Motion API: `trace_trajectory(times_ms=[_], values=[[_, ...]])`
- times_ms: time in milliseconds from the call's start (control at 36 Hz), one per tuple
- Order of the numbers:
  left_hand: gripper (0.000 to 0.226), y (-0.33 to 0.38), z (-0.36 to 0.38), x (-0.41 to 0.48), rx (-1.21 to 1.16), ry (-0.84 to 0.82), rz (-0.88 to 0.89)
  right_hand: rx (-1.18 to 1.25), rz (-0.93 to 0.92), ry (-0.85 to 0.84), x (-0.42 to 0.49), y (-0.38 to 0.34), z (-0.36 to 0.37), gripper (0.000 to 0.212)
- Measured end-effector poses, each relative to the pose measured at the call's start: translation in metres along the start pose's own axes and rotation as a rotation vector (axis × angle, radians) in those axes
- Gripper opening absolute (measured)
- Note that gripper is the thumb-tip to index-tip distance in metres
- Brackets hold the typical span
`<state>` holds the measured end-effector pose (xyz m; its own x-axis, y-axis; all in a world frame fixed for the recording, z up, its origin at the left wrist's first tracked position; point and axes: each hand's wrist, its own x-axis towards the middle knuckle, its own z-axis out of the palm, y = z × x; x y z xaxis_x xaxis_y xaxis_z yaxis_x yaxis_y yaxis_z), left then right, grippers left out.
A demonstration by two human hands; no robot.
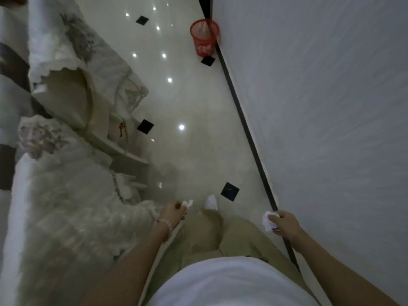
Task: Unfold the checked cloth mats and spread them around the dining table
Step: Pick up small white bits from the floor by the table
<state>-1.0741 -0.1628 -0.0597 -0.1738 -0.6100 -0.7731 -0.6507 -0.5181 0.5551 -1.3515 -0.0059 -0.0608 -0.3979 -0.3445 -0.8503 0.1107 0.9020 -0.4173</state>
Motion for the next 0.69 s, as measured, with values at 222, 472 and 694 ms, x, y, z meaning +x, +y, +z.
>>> trace_trajectory(times_ms=[222, 472, 694], values=[[0.02, 0.161, -0.03, 0.091, -0.052, 0.007, 0.17, 0.061, 0.104, 0.062, 0.052, -0.083, -0.032, 0.027], [0.024, 0.217, -0.063, 0.178, -0.084, 0.084, -0.064, -0.024, 0.045, 0.065, 0.148, -0.242, -0.065, 0.03], [0.029, 0.243, -0.096, 0.212, -0.254, 0.194, -0.299, -0.129, -0.205, -0.062, 0.232, -0.453, -0.072, 0.016]])
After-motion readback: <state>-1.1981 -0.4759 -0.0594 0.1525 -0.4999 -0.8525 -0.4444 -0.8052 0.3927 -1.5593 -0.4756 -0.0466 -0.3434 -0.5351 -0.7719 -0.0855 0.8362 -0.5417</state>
